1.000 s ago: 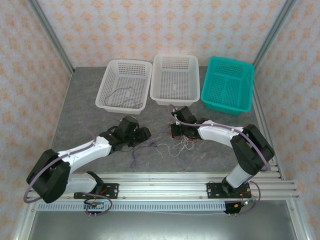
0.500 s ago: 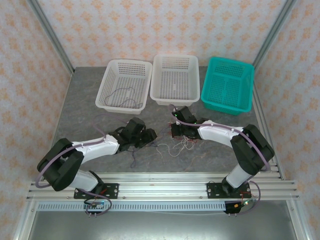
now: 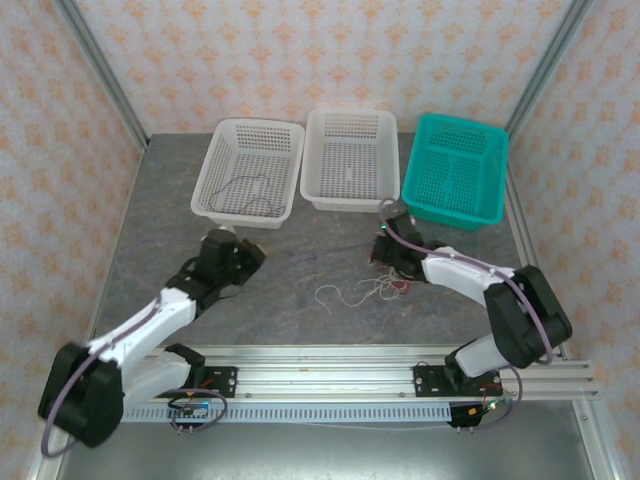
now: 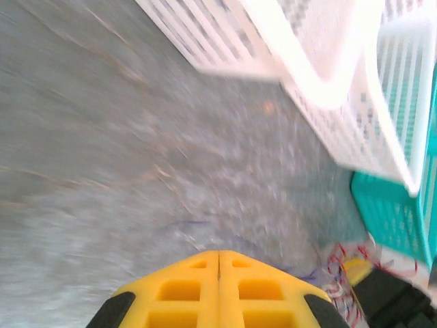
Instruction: Untangle the cables
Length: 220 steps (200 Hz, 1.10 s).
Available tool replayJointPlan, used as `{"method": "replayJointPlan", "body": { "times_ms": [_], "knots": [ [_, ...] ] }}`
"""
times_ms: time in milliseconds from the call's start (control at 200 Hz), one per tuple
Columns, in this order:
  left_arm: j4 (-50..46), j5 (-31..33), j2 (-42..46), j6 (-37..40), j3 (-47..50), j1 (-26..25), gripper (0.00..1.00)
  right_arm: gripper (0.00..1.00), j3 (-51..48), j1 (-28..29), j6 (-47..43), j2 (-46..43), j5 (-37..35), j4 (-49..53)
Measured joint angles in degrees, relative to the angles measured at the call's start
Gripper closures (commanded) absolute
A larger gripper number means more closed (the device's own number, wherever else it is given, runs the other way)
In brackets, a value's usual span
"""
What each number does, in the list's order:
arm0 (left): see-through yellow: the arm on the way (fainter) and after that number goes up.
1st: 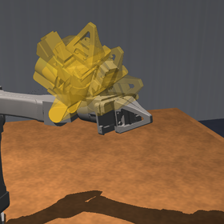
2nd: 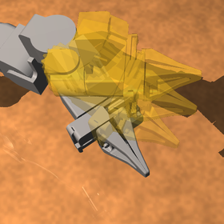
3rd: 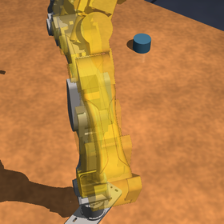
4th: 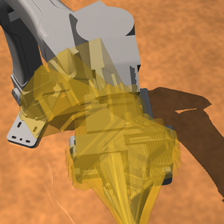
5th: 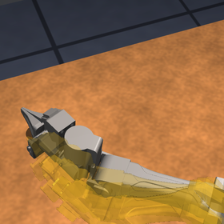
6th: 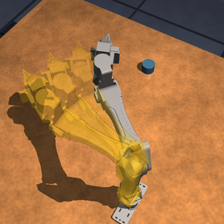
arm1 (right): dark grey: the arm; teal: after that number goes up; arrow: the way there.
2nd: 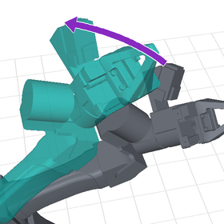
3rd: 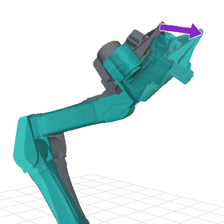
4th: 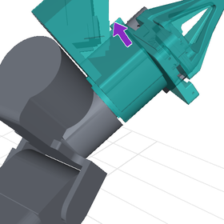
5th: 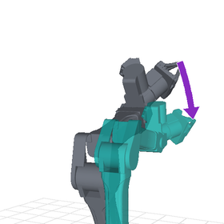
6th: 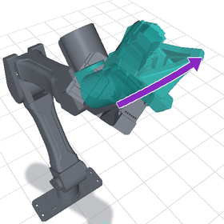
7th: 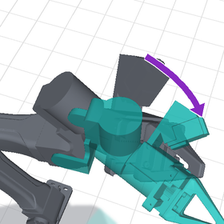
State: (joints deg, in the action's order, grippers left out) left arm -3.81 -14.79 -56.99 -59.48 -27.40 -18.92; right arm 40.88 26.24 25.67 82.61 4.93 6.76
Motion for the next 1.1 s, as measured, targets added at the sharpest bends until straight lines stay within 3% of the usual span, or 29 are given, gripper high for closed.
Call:
{"method": "replayJointPlan", "body": {
  "times_ms": [95, 185, 435, 586, 646, 756, 841, 991, 1101],
  "knots": [
    [-4.6, -0.1, 6.9, 0.7, 2.2, 4.3, 1.0, 1.0, -3.2, -4.4, 4.9, -3.4, -0.1, -0.7],
    [-6.9, -3.7, 12.2, 0.9, 4.3, 6.8, 1.0, 1.0, -5.7, -6.4, 9.2, -6.4, 4.0, -2.1],
    [-12.3, -16.2, 22.0, 1.2, 7.8, 14.6, 1.0, 1.0, -12.4, -17.0, 19.2, -16.1, 22.7, -2.8],
    [-16.0, -21.6, 23.5, 3.1, 7.8, 19.9, 1.0, 0.99, -13.3, -20.9, 20.5, -20.8, 28.3, 0.5],
    [-17.1, -22.0, 23.0, 4.1, 7.8, 21.7, 1.0, 0.93, -13.4, -21.8, 20.4, -22.0, 27.9, 1.2],
    [-18.5, -14.3, 21.5, 5.2, 8.1, 27.8, 1.0, 0.76, -13.5, -29.6, 19.5, -22.3, 16.5, -1.1],
    [-16.6, -13.9, 19.8, 5.6, 9.1, 27.7, 1.0, 0.7, -13.3, -26.6, 16.0, -20.5, 14.7, -3.2],
    [-15.6, -12.9, 18.3, 7.7, 9.2, 23.1, 1.0, 0.79, -12.2, -14.8, 8.8, -16.4, 14.4, -2.5],
    [-13.9, -12.8, 18.4, 10.8, 9.1, 18.5, 0.72, 0.78, -12.1, -13.5, 6.3, -16.4, 14.5, -2.1]
  ]
}}
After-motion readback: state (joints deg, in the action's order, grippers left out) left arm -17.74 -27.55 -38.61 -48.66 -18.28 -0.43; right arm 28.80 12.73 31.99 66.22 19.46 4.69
